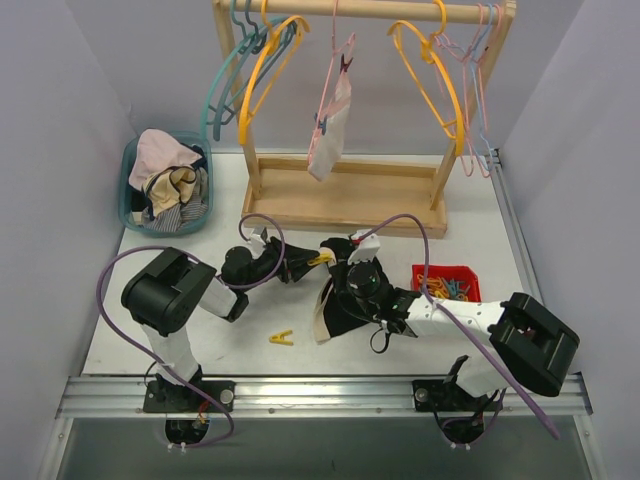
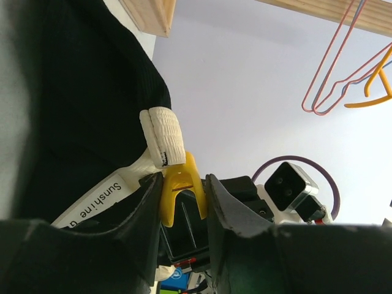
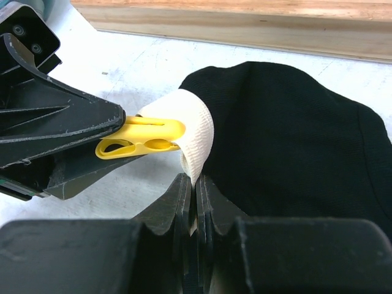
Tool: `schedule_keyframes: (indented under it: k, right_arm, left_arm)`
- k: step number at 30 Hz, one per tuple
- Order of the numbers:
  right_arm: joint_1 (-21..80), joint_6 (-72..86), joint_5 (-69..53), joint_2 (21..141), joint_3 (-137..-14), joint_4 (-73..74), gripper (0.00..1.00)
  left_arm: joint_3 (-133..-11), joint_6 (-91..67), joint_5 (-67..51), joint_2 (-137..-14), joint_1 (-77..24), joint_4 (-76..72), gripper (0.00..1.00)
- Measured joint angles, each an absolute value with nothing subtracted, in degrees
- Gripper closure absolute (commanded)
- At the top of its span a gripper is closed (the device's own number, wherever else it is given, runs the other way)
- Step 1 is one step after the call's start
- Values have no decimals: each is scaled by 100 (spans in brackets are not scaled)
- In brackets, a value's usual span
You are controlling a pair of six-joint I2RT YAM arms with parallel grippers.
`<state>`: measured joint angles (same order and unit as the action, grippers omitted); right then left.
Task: Remove the underwear clipped to the hanger
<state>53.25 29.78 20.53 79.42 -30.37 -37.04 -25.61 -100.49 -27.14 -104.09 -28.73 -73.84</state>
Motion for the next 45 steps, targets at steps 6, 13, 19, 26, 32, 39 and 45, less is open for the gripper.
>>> schedule_keyframes:
  k: [6,13,19,26,32,39,45]
  right_arm:
    - [5323,2978,2185,7937,-3037,-3618,100]
    - [5194,3026,2512,7894,-3037,-3216,100]
    - [5017,3046,2655,7448,-3011,-2814,100]
    - [4991,2921,2633,7004,-3068,-2497,100]
    - [4991,2773,2331,7083,-3310,-2283,100]
    - [4991,2661,1933,7513,-3544,-2250,100]
    - [4991,2528,1577,7830,-3806,-2248,100]
  left_arm:
    - [-2561,-10049,-2738,-10409,-2867,-7391,97]
    - [-2383,-9981,-2858,-10267,-2692,-7387,97]
    - [-2196,-9325,-3304,-9815,-2416,-7144,91]
    - [-2235,-7496,-3452,-8779,-2423,-4654,66]
    - [-2768,-5662,-2565,-7238,-2434,-1778,43]
    - [-3039,-4600,-2091,-6923,-2486,-318,48]
    - [-2965,-4215,-1723,-6420,-2585,676,22]
